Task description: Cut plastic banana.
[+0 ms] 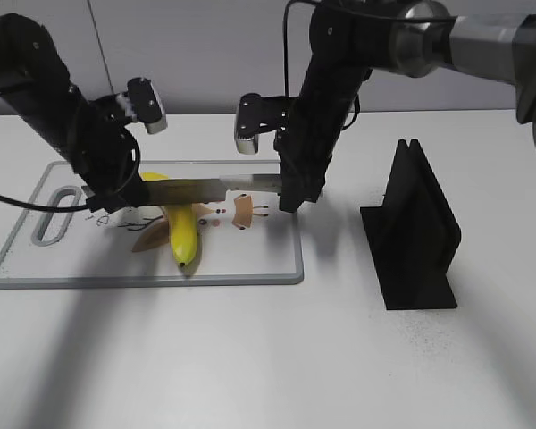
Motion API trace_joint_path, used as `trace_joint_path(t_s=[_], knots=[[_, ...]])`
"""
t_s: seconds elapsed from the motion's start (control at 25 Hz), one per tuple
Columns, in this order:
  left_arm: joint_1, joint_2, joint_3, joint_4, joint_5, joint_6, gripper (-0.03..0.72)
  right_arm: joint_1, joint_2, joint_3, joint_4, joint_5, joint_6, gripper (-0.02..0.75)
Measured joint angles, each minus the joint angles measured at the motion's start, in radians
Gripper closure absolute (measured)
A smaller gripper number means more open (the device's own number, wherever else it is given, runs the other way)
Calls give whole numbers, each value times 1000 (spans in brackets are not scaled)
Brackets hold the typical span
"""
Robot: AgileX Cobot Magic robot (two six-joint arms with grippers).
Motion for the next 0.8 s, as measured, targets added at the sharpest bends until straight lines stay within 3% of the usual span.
trace_joint_path(t_s=[0.8], knots=[[-4,-64,45,-20,-13,-1,649,8,-20,-42,-20,75,44,548]])
